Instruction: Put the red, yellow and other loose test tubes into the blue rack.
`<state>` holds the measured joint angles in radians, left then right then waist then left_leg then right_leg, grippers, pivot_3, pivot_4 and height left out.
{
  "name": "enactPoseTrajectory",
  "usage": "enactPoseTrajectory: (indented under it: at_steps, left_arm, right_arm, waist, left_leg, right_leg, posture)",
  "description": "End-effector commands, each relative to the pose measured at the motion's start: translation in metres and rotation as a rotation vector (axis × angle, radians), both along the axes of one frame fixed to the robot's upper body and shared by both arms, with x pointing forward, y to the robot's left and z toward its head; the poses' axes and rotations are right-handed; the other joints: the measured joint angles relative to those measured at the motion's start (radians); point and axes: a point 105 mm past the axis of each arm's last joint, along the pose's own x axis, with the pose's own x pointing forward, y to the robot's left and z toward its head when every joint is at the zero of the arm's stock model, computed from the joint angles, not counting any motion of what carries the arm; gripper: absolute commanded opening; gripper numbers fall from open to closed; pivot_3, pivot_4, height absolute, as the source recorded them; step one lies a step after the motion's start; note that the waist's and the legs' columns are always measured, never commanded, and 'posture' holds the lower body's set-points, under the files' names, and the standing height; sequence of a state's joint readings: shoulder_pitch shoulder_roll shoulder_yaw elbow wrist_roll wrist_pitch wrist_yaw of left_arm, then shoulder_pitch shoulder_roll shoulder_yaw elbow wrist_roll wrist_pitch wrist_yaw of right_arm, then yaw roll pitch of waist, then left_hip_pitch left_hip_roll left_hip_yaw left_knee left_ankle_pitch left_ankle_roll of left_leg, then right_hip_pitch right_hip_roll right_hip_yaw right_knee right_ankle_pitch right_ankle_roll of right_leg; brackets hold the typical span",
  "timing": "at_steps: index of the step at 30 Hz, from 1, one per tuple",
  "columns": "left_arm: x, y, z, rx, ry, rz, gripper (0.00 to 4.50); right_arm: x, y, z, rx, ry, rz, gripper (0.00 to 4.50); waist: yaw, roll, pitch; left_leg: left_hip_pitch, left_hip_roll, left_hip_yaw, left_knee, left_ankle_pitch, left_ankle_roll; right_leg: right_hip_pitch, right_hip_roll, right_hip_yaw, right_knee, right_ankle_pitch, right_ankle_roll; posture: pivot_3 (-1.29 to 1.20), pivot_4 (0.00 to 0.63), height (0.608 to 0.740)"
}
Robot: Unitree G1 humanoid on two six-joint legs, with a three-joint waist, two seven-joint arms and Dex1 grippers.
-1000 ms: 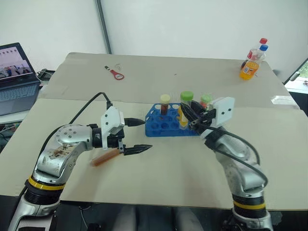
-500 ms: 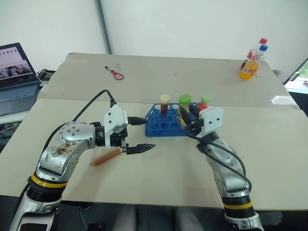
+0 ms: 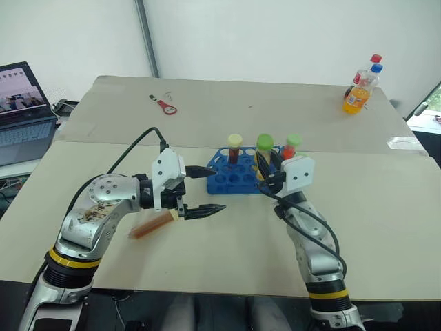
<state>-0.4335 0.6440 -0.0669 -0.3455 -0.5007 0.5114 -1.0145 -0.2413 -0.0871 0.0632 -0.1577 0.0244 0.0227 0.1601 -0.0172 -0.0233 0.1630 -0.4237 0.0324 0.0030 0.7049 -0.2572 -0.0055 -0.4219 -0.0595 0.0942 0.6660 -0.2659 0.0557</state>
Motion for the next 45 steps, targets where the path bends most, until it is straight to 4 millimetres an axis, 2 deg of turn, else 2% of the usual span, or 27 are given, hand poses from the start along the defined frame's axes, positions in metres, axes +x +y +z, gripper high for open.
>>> enactPoseTrajectory:
  at_steps: [1, 3, 5, 10, 12, 13, 15, 17, 19, 21, 25, 27, 33, 40, 45]
  left_arm:
    - [-0.002, -0.005, 0.013, -0.034, -0.013, -0.002, 4.50]
    - [-0.002, -0.007, 0.015, -0.046, -0.001, 0.000, 4.50]
    - [-0.002, -0.007, 0.017, -0.051, 0.002, -0.001, 4.50]
    - [-0.002, -0.004, 0.018, -0.037, 0.002, 0.003, 4.50]
    - [-0.001, 0.002, 0.016, 0.011, 0.011, 0.019, 4.50]
    - [0.000, 0.007, 0.014, 0.057, 0.019, 0.033, 4.50]
    - [0.004, 0.019, 0.011, 0.167, 0.005, 0.075, 4.50]
    - [0.010, 0.041, 0.004, 0.354, 0.002, 0.157, 4.50]
    - [0.012, 0.059, 0.004, 0.452, 0.031, 0.209, 4.50]
    - [0.011, 0.068, 0.006, 0.497, 0.062, 0.218, 4.50]
    - [0.006, 0.082, -0.006, 0.625, 0.186, 0.265, 4.50]
    - [0.007, 0.086, -0.014, 0.699, 0.214, 0.284, 4.50]
    - [0.014, 0.090, -0.026, 0.758, 0.277, 0.303, 4.50]
    - [0.017, 0.094, -0.042, 0.848, 0.329, 0.275, 4.50]
    - [0.022, 0.094, -0.049, 0.890, 0.330, 0.263, 4.50]
  right_arm:
    - [-0.006, -0.004, 0.002, 0.028, -0.018, 0.006, 0.88]
    - [-0.008, -0.007, 0.001, 0.033, -0.016, 0.001, 0.88]
    - [-0.009, -0.008, 0.000, 0.043, -0.011, 0.005, 1.90]
    - [-0.011, -0.008, -0.001, 0.000, 0.008, 0.020, 3.68]
    - [-0.015, -0.007, -0.004, -0.063, 0.019, 0.049, 4.31]
    - [-0.019, -0.008, -0.006, -0.108, 0.029, 0.067, 4.46]
    - [-0.025, -0.013, -0.006, -0.182, 0.033, 0.087, 4.46]
    - [-0.032, -0.029, -0.002, -0.236, 0.066, 0.089, 4.46]
    - [-0.039, -0.038, 0.001, -0.259, 0.122, 0.130, 4.46]
    - [-0.048, -0.034, 0.001, -0.286, 0.173, 0.225, 4.46]
    - [-0.087, -0.007, 0.004, -0.371, 0.318, 0.612, 4.46]
    - [-0.096, -0.001, 0.006, -0.417, 0.387, 0.707, 4.46]
    - [-0.101, 0.017, 0.011, -0.460, 0.454, 0.814, 4.46]
    - [-0.118, 0.022, 0.007, -0.478, 0.495, 0.916, 4.46]
    - [-0.124, 0.021, 0.005, -0.484, 0.509, 0.917, 4.46]
  waist:
    - [0.001, 0.000, 0.000]
    - [0.000, 0.000, 0.000]
    - [0.000, 0.000, 0.000]
    - [-0.002, 0.000, 0.000]
    - [-0.001, 0.000, 0.000]
    - [-0.001, 0.000, 0.000]
    - [-0.001, 0.000, 0.000]
    - [0.000, 0.000, 0.000]
    - [0.000, 0.000, 0.000]
    - [0.001, 0.000, 0.000]
    - [0.002, 0.000, 0.000]
    - [0.002, 0.000, 0.001]
    - [0.005, -0.002, 0.002]
    - [0.005, -0.003, 0.002]
    - [0.006, -0.003, 0.002]
  left_leg:
    - [0.000, 0.000, 0.000, 0.000, 0.000, 0.000]
    - [0.000, 0.000, 0.000, 0.000, 0.000, 0.000]
    - [0.000, 0.000, 0.000, 0.000, 0.000, 0.000]
    - [0.000, 0.000, 0.000, 0.000, 0.000, 0.000]
    - [0.000, 0.000, 0.000, 0.000, 0.000, 0.000]
    - [0.000, 0.000, 0.000, 0.000, 0.000, 0.000]
    - [0.000, 0.000, 0.000, 0.000, 0.000, 0.000]
    - [0.000, 0.000, 0.000, -0.001, 0.000, 0.000]
    - [0.000, 0.000, 0.000, -0.001, 0.000, 0.000]
    - [0.000, 0.000, 0.000, -0.001, 0.000, 0.000]
    - [0.001, 0.001, 0.000, -0.001, 0.000, 0.000]
    - [0.000, 0.001, 0.000, -0.001, 0.000, 0.000]
    - [0.000, 0.002, -0.001, -0.001, 0.000, 0.000]
    - [-0.001, 0.001, -0.001, -0.001, 0.000, 0.000]
    - [-0.001, 0.001, -0.001, -0.001, 0.000, 0.000]
  right_leg:
    - [0.000, 0.000, 0.000, 0.000, 0.000, 0.000]
    - [0.000, 0.000, 0.000, 0.000, 0.000, 0.000]
    - [0.000, 0.000, 0.000, 0.000, 0.000, 0.000]
    - [0.000, 0.000, 0.000, 0.000, 0.000, 0.000]
    - [0.000, 0.000, 0.000, 0.000, 0.000, 0.000]
    - [0.000, 0.000, 0.000, 0.000, 0.000, 0.000]
    - [0.000, 0.000, 0.000, 0.000, 0.000, 0.000]
    - [0.000, 0.000, 0.000, -0.001, 0.000, 0.000]
    - [0.000, 0.000, 0.000, -0.001, 0.000, 0.000]
    - [0.000, 0.000, 0.000, -0.001, 0.000, 0.000]
    - [0.001, 0.001, 0.000, -0.001, -0.001, -0.001]
    - [0.001, 0.001, 0.000, -0.001, -0.001, -0.001]
    - [0.001, 0.002, -0.001, -0.001, -0.002, -0.002]
    - [0.000, 0.001, -0.001, -0.002, -0.002, -0.002]
    - [0.000, 0.002, -0.002, -0.001, -0.002, -0.002]
  posture:
    - [0.00, 0.150, 0.705]
    - [0.00, 0.150, 0.705]
    - [0.00, 0.150, 0.705]
    - [0.00, 0.150, 0.705]
    - [0.00, 0.150, 0.705]
    - [0.00, 0.150, 0.705]
    - [0.00, 0.150, 0.705]
    - [0.00, 0.150, 0.705]
    - [0.00, 0.150, 0.705]
    - [0.00, 0.150, 0.705]
    - [0.00, 0.150, 0.705]
    - [0.00, 0.150, 0.705]
    - [0.00, 0.150, 0.705]
    - [0.00, 0.150, 0.705]
    - [0.00, 0.150, 0.705]
